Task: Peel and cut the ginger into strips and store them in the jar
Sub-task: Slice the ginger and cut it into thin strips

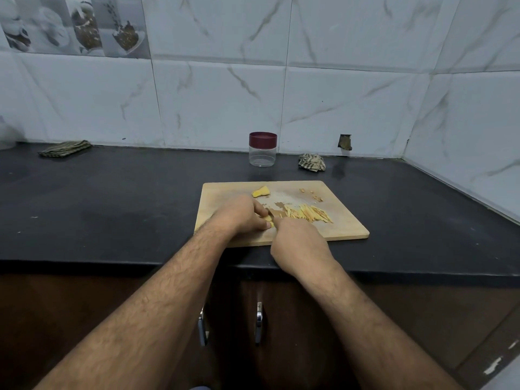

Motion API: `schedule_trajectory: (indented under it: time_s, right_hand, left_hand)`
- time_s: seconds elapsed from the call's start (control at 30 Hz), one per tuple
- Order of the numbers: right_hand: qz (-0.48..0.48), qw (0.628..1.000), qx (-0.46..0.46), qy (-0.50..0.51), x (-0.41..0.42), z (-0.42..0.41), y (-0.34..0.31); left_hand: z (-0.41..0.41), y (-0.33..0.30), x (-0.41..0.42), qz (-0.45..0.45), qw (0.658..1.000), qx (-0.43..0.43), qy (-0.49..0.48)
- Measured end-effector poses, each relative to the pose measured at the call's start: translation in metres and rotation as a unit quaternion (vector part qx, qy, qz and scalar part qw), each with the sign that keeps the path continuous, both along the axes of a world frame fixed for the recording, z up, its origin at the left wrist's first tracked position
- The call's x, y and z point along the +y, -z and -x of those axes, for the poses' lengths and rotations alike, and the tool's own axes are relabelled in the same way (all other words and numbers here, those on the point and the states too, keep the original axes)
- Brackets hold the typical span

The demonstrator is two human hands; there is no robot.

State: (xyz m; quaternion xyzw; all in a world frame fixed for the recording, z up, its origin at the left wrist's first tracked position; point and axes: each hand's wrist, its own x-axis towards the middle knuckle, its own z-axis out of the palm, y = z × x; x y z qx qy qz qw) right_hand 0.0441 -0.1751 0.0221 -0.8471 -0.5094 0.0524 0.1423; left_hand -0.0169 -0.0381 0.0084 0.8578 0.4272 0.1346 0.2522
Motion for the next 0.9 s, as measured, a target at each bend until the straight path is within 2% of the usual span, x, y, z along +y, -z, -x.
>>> schedule_trajectory:
  time_s: [0.2,0.6,0.9]
  right_hand:
    - [0.001,1.000,-0.026,-0.010,-0.020,-0.002,0.009]
    - [-0.033,0.999,0.025,-0.001,-0.026,-0.006,0.002]
    - [-0.017,1.000,0.014,-0.013,-0.015,-0.006,0.002]
  left_hand:
    - [0.002,-0.003,-0.004,-0.003,1.000,0.005,-0.002]
    - [0.004,0.000,-0.010,-0.020,1.000,-0.010,-0.021]
    - [0.004,-0.002,-0.010,-0.028,1.000,-0.004,-0.008]
